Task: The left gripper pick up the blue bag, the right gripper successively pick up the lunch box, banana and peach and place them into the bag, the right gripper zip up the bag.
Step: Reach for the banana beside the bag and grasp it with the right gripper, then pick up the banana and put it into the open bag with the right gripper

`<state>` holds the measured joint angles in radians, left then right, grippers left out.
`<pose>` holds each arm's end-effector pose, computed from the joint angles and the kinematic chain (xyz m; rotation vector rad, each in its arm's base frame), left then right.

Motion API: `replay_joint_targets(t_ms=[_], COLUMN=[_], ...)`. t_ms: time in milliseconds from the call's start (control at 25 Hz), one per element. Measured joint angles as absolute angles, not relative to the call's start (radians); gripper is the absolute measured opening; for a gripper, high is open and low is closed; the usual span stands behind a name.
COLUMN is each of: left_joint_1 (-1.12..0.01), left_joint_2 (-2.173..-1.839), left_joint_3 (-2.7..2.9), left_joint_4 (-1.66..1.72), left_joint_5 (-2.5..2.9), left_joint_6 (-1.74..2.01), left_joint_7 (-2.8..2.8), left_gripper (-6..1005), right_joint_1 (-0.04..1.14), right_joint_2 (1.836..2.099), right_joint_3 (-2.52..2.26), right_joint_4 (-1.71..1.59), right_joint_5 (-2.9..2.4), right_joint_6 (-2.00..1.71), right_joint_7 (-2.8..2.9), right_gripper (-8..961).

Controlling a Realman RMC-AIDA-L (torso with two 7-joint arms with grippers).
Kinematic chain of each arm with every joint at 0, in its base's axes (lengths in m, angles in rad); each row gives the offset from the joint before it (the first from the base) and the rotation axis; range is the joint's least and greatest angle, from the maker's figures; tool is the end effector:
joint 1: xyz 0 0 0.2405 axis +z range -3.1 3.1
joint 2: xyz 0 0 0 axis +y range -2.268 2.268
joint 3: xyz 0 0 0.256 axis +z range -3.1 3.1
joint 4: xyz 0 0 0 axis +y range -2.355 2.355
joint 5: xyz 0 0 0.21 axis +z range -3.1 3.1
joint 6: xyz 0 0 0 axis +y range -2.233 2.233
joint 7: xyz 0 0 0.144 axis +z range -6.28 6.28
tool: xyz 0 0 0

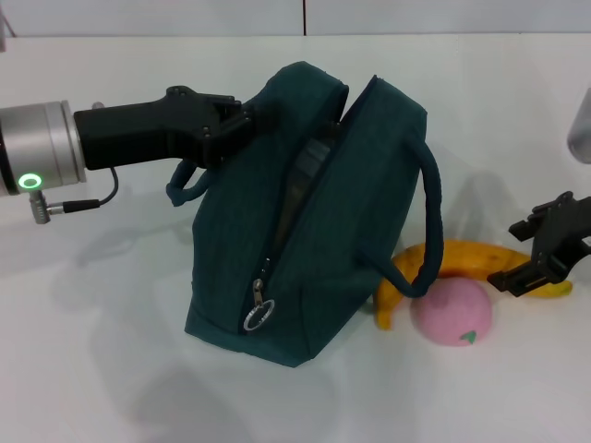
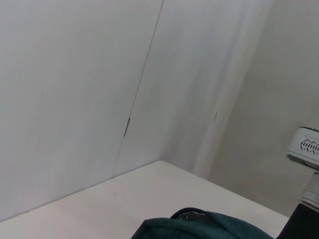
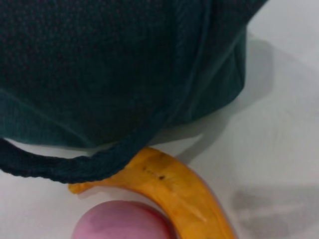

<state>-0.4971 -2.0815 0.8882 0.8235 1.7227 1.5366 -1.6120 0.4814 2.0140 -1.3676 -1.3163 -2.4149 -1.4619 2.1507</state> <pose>-0.2162 0.3455 0.0185 -2.6731 -0.6748 -0.9130 0.2169 0.3465 0.0127 -2.7608 0.5715 -0.3938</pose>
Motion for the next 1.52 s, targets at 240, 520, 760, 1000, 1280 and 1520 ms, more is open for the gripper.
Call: replay_joint_targets(t_ms=[240,520,760,1000,1280,1520], left_joint_1=[-0.499,-0.499,-0.498,-0.499,-0.493,-0.486], left_joint_2=[-2.083,-2.083,-2.083,-2.082,-2.077,-2.075], left_joint_3=[0.888,0.888,0.888,0.888,0.887,0.882], left_joint_4=[0.824,0.822,0.822,0.822,0.822,0.822], left_joint_5=[1.723,1.723,1.723,1.723,1.723,1.716], left_joint_6=[1.535,1.535,1.535,1.536,1.539,1.548], left_joint_7=[-1.603,-1.603,-1.603,-1.603,-1.603,-1.603], left_gripper=[41,41,41,41,41,41], right_joint_1=[0.501,0.534,0.544,0.544,0.517,0.452], right_joint_2=[2.016,2.017,2.019,2.017,2.015,2.011], right_joint_3=[-1.396,-1.448,-1.462,-1.458,-1.370,-1.190], right_joint_4=[-1.282,-1.221,-1.212,-1.213,-1.262,-1.338], right_joint_5=[-2.430,-2.446,-2.456,-2.455,-2.445,-2.387], right_joint_6=[-1.430,-1.389,-1.384,-1.384,-1.387,-1.384], right_joint_7=[2.153,2.156,2.170,2.180,2.180,2.165], right_gripper=[801,798,774,709,478,428])
